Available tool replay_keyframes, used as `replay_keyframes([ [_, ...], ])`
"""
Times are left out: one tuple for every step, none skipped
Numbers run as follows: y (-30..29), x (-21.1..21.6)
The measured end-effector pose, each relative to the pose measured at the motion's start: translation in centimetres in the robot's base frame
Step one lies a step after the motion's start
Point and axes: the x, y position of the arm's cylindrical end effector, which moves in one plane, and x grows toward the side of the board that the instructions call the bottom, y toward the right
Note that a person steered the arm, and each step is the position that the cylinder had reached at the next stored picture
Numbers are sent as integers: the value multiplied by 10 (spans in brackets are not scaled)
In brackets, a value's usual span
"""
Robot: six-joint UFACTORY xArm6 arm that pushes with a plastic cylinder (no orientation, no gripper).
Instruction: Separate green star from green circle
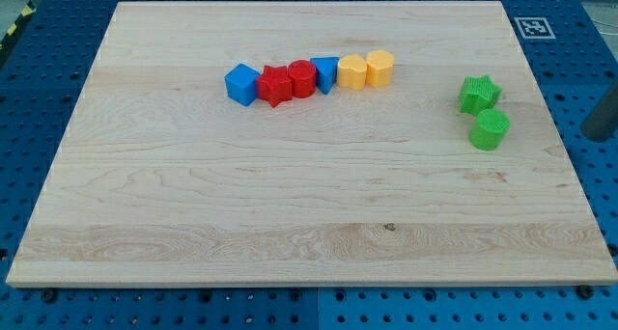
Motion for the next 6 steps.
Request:
replay_keyframes([
  [-9, 6],
  [-28, 7],
  [-70, 5],
  [-103, -7],
  [-108, -22],
  [-122, -43],
])
